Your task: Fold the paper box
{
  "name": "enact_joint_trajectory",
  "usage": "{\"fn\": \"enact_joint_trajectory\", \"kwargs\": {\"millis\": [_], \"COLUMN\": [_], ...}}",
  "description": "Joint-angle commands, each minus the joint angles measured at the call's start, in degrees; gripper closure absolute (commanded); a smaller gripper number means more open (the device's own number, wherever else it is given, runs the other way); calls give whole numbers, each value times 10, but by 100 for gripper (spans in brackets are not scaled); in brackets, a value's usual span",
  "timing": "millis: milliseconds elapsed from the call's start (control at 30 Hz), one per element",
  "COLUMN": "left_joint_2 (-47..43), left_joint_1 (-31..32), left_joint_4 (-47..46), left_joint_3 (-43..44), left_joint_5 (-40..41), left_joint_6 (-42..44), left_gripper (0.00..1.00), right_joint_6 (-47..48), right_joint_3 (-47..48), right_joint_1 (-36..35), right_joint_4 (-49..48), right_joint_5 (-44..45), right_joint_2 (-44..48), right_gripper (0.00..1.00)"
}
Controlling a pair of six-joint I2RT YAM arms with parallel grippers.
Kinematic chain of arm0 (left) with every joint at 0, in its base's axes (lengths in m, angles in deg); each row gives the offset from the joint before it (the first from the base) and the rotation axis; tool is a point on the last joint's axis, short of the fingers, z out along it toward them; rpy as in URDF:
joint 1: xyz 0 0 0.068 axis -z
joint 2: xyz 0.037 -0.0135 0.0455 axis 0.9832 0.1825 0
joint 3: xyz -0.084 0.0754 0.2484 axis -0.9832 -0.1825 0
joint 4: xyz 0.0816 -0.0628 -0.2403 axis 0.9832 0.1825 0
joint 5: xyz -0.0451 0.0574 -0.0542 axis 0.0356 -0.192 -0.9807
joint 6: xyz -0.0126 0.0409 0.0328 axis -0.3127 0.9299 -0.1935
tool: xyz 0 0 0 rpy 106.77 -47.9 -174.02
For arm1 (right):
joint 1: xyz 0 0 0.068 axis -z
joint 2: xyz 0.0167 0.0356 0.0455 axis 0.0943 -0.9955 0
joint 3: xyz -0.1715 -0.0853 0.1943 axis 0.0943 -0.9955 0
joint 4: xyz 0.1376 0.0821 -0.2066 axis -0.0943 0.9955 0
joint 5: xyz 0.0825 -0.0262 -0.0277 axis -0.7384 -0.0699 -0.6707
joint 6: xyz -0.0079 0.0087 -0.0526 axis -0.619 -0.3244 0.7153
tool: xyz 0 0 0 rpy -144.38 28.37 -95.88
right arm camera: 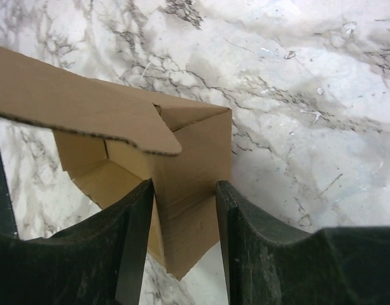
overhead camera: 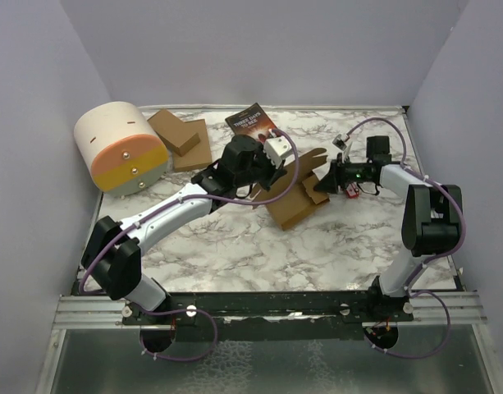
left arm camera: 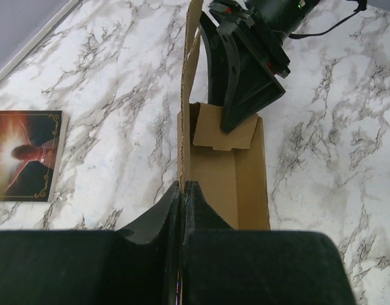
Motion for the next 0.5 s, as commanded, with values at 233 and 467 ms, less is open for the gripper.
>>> {"fn": "enact_joint_trajectory", "kwargs": {"millis": [233, 467], "left_joint_2": [26, 50], "left_joint_1": [2, -15], "left_joint_4": [6, 14], "left_joint_3": [32, 51], "left_joint_5": [2, -20], "left_joint_6": [-22, -78], "left_gripper": [100, 100], "right_joint_6": [4, 29], "right_joint_3": [-36, -44], "right_joint_1": [-31, -77], "right_joint_4": [-107, -129], "right_joint_5": [101, 187], "right_joint_2": [39, 39], "right_gripper": [62, 65]}}
